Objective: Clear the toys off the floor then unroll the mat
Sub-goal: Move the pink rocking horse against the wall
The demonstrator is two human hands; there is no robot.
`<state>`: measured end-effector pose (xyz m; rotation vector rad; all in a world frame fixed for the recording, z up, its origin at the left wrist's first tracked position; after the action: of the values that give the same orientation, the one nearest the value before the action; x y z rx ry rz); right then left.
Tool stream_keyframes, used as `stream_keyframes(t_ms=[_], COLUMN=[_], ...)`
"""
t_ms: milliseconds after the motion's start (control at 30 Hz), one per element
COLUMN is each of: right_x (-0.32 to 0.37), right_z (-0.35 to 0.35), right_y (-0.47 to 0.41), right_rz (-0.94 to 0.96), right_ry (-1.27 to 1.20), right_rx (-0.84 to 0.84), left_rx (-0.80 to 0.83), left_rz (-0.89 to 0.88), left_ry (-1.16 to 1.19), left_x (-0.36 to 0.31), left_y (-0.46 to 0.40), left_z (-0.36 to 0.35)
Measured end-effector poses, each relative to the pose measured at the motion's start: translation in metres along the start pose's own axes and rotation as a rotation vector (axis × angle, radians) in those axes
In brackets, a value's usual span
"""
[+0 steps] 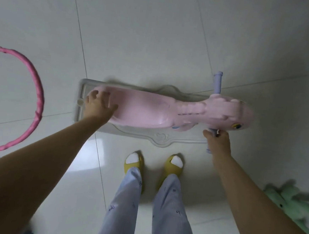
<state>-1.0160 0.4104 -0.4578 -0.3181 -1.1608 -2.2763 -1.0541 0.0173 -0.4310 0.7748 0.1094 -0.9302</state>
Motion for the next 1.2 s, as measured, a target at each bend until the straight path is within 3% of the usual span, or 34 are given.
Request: stream_keyframes(t_ms=[200,367,533,767,1000,1200], right_x=[-0.014,-0.023,-0.03,-0.047,-0.037,0.023], right_z=[-0.021,-0.014,-0.003,0.0,0.038,0.087], right_y=[-0.03,-0.045,-0.06,-0.068,-0.034,0.01], right_rz=[-0.025,-0.003,0.025,-0.01,-0.009,0.035], right_ry=[-0.052,0.028,0.067,0.008,0.152,0.155], right_rx=[-0.066,-0.218,-0.289,-0.221,-0.284,-0.299], left_rx=[-0.025,-0.131,-0.153,-0.209,-0.19,-0.195], left_rz=[0.047,0.06,0.194,0.195,0.174,0.166], left_ry=[0.062,0.058,0.221,0.245,0.229,0.294], left_x=[0.032,0.047,0.075,0.079,0.062,0.031], left_y=[-0.046,-0.072,-0.088,-0.086,-0.058,-0.017], left_z=[-0.023,-0.037,-0.045,-0.038,-0.009,0.052])
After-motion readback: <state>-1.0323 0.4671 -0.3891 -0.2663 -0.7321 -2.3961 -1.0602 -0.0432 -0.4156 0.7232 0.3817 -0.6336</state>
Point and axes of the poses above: each hand's wrist, its own y-axis away from the middle knuckle, its own z-axis out of the back of the hand, x = y × z, the point moved 9 cm from there along -y, towards the middle knuckle, and after that the axes turned 5 degrees about y, right-handed, at the moved point
